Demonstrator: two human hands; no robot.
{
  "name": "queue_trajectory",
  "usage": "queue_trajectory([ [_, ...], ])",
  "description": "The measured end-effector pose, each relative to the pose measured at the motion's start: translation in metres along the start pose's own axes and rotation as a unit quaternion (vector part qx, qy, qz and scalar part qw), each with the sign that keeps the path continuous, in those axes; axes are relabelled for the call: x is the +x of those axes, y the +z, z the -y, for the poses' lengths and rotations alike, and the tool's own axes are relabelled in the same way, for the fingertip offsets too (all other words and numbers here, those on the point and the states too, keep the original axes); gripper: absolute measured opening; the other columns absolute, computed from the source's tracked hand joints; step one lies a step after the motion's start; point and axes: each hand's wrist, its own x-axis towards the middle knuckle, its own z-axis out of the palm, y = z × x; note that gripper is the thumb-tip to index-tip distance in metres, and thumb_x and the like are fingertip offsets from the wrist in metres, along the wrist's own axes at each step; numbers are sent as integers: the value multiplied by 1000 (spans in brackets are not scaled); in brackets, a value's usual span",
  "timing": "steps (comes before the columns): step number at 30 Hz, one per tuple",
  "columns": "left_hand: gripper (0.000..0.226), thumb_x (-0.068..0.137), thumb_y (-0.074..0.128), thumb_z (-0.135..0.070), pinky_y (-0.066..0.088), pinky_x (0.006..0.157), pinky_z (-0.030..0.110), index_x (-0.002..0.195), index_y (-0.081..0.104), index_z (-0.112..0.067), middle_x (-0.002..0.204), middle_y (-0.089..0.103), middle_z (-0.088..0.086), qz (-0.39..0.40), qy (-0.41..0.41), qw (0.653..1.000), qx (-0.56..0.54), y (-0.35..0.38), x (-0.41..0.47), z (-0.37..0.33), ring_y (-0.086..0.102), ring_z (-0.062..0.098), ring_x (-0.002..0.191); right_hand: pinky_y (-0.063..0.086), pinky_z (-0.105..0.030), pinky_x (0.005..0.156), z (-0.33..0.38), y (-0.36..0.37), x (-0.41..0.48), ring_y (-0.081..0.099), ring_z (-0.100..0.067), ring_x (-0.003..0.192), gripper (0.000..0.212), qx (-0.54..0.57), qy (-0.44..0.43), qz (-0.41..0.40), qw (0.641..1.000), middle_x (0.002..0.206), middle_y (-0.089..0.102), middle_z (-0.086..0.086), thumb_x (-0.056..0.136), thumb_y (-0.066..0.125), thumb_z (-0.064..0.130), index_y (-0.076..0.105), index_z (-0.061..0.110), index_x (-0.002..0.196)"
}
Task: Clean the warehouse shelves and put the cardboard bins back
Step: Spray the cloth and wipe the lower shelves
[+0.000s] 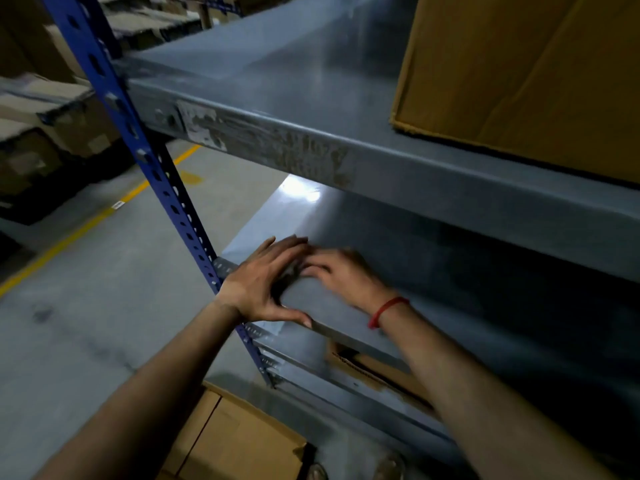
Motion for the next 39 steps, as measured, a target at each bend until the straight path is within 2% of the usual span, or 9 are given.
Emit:
queue_trajectory([
  [2, 126, 58, 70, -88, 20, 122, 54, 157, 26, -24, 162, 29, -1, 3, -2, 1000, 7, 1, 1, 1, 23, 16, 151, 37, -7, 95, -59, -28, -14, 62, -29, 117, 20, -23, 116, -115, 986, 123, 67, -15, 94, 59, 9, 73, 0, 105],
  [5, 125, 57, 69, -89, 19, 122, 54, 157, 25, -26, 162, 31, -1, -5, 1, 1000, 9, 1, 1, 0, 25, 18, 151, 47, -36, 91, -124, -48, -49, 65, -38, 99, 42, -92, 261, -296, 914, 102, 69, -22, 91, 46, 34, 71, -1, 90],
  [8, 127, 57, 69, -89, 19, 122, 54, 157, 24, -25, 161, 32, 0, -8, 2, 1000, 12, 1, 2, 0, 26, 19, 151, 49, -42, 90, -73, -16, -44, 64, -36, 100, 40, -57, 267, -269, 924, 106, 67, -17, 91, 43, 35, 69, 5, 97],
  [13, 120, 62, 70, -85, 23, 121, 55, 155, 30, -21, 159, 36, 1, -17, 16, 1000, 9, 3, 3, 1, 28, 16, 150, 29, -2, 101, 37, 31, -41, 57, -12, 118, 15, 31, -33, -80, 996, 118, 70, 0, 94, 63, 16, 76, 12, 100],
  [16, 115, 64, 66, -87, 23, 121, 54, 154, 33, -23, 159, 36, 0, -3, 28, 999, 24, 3, 3, 0, 30, 16, 149, 30, -10, 110, 15, 10, -57, 57, -4, 121, 18, 31, -114, -3, 993, 121, 70, -1, 92, 67, 11, 77, 8, 106],
  [20, 115, 65, 62, -90, 15, 122, 56, 156, 27, -28, 162, 31, -2, 26, 21, 998, 51, 0, 3, -2, 24, 18, 151, 32, 1, 93, -80, -44, -69, 59, -12, 117, 18, -55, 98, -136, 984, 123, 64, -23, 93, 57, -6, 71, -11, 103],
  [24, 121, 62, 57, -94, 4, 123, 57, 158, 20, -32, 164, 24, -2, 45, 8, 997, 65, 0, 7, -3, 14, 18, 154, 47, -34, 89, -92, -47, -84, 67, -40, 99, 23, -102, 224, -230, 942, 108, 68, -20, 92, 54, 13, 73, 0, 95],
  [32, 119, 61, 59, -94, -5, 118, 67, 157, 24, -33, 165, 22, -6, 41, 67, 996, 46, 11, 21, -39, 9, 21, 155, 40, -22, 110, -16, -14, -129, 58, -11, 122, 20, -60, -142, -59, 986, 125, 65, 5, 98, 58, 15, 73, 17, 111],
  [39, 122, 62, 64, -89, -6, 120, 62, 159, 13, -34, 166, 14, -11, 50, 54, 996, -56, 56, 59, -119, -5, 10, 154, 34, -25, 99, -133, -78, -107, 60, -37, 117, 22, -116, 238, -222, 938, 125, 65, -20, 91, 58, 7, 72, -3, 105],
])
